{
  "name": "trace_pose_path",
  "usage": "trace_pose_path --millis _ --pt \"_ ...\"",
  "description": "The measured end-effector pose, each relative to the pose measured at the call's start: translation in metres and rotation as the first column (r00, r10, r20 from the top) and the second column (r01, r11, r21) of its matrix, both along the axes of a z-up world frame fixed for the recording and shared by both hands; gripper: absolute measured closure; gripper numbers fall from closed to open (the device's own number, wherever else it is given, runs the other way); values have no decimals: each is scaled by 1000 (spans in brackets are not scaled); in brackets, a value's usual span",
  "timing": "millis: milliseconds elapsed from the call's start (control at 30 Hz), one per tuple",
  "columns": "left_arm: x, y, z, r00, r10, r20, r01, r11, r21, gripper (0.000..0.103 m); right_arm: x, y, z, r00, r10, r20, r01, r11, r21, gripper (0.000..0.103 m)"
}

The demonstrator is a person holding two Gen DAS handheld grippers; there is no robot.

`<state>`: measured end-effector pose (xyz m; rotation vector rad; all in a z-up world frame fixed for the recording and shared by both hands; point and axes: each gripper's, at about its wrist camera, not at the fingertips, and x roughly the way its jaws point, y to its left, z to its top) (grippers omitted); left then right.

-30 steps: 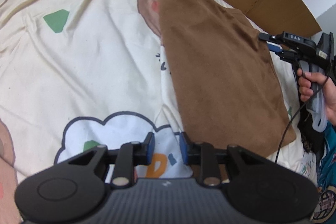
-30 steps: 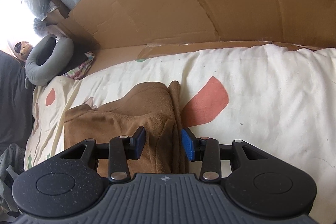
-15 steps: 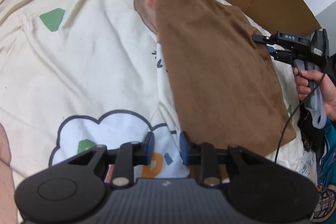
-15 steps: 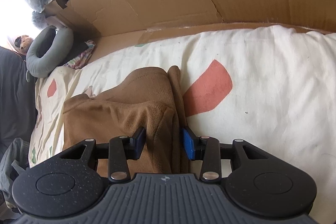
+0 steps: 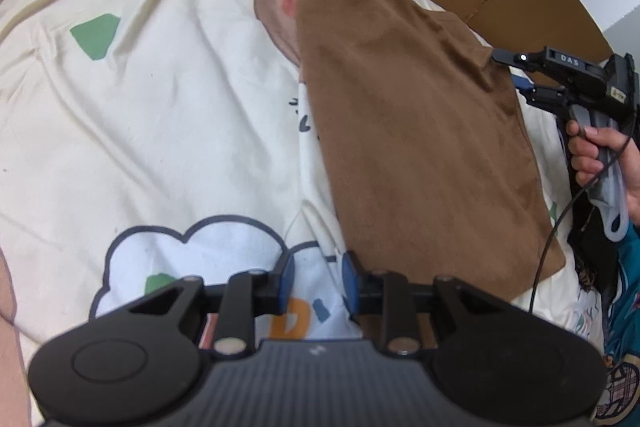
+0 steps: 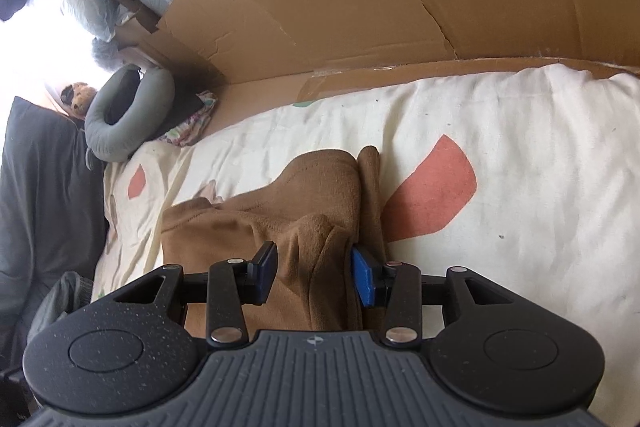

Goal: Fold clothes

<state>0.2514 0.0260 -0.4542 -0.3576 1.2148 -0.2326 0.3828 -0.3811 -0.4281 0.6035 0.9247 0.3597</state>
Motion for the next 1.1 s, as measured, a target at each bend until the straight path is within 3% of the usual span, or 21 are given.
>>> trace_pose_path --millis 133,267,467,667,800,933,1100 --pt "1 3 -1 1000 12 -11 -13 1000 -16 75 11 -1 -11 1000 -11 -25 11 1000 14 58" --pt "0 5 -2 1000 19 -16 -19 999 -25 75 20 -2 -25 999 -21 -37 25 994 102 58" --pt "1 6 -1 1000 19 -15 -20 999 -25 75 26 -1 -20 998 -55 13 51 983 175 59" --pt "0 6 -1 1000 21 -14 -21 999 -25 74 29 1 -2 995 -58 84 46 990 136 59" --pt "-1 5 -1 1000 23 -12 -23 999 -24 74 31 -7 5 985 -136 105 127 988 88 59" --pt "-1 4 0 999 35 -11 -35 999 -29 74 27 -19 10 980 -171 99 165 984 64 59" --pt "-4 7 2 998 61 -7 -61 997 -46 74 8 -24 13 987 -144 65 143 989 33 58"
